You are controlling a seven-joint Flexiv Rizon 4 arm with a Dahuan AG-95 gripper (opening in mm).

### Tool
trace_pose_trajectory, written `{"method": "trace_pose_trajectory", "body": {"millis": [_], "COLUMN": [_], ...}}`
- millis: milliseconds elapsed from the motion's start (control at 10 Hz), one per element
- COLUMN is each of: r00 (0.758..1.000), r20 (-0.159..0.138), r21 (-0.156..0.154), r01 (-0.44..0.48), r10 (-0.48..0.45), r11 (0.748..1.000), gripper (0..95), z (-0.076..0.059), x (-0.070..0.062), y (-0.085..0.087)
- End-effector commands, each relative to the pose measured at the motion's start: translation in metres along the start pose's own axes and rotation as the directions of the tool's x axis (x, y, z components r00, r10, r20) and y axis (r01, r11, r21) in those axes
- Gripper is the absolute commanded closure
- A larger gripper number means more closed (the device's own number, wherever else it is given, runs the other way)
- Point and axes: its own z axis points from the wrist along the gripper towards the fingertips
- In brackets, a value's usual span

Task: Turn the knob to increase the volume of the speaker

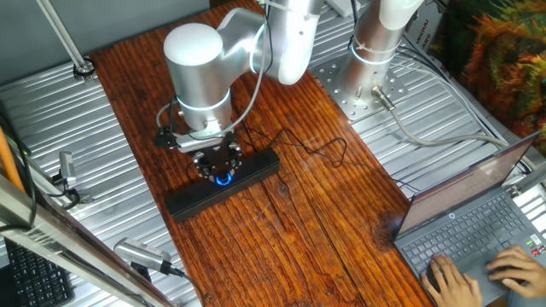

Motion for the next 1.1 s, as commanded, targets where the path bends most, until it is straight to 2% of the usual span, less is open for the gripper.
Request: {"method": "trace_pose_trajectory", "body": {"millis": [100, 700, 1100], "r00": [0.997, 0.978, 0.954], "r20": [0.000, 0.009, 0.015], "r21": [-0.002, -0.010, -0.032], "r01": [0.078, 0.210, 0.300], "r10": [-0.078, -0.210, -0.299], "r11": [0.997, 0.978, 0.953], "gripper": [57.0, 57.0, 57.0], "z": [0.0000, 0.0002, 0.0003], "x": [-0.0005, -0.0008, -0.0010], "y": [-0.0002, -0.0003, -0.0002]}}
